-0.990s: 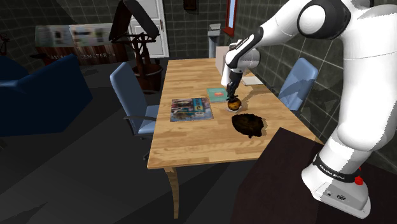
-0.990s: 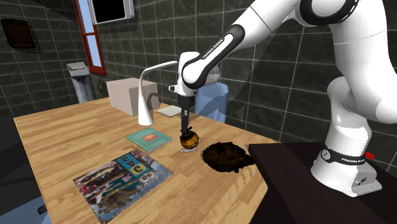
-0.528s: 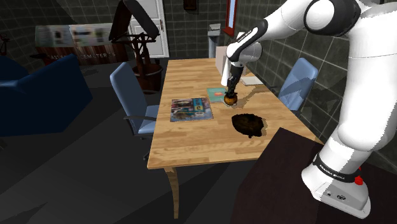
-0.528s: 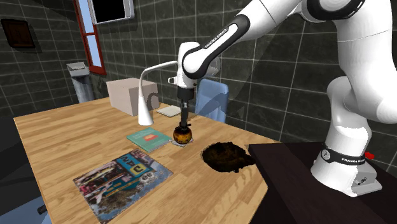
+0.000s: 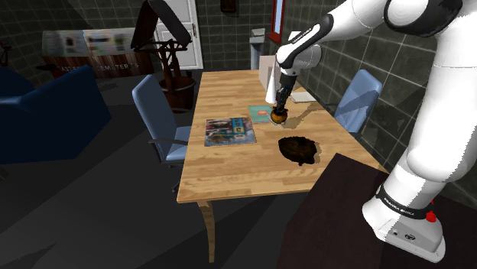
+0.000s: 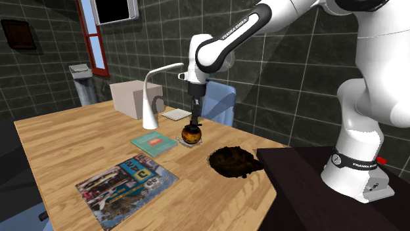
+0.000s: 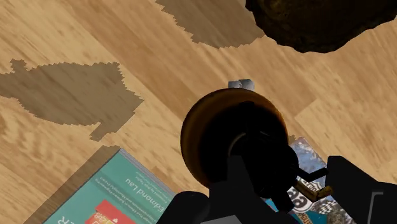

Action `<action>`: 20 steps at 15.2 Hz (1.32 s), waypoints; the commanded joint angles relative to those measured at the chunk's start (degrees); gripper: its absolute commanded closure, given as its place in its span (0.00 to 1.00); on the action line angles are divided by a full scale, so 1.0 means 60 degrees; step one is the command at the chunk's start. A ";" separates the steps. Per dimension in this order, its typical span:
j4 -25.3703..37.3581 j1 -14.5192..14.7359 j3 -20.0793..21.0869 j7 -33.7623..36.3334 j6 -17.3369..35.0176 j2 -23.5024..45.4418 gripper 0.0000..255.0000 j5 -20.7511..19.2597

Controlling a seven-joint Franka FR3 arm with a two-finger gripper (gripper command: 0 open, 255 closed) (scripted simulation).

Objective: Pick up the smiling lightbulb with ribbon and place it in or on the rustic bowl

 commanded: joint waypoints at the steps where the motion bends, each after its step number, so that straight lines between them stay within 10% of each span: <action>1: -0.0942 0.0134 -0.0031 0.0154 0.0286 -0.0710 1.00 -0.0198; 20: -0.8040 0.0002 0.0924 0.2411 0.0924 -0.7472 1.00 -0.2069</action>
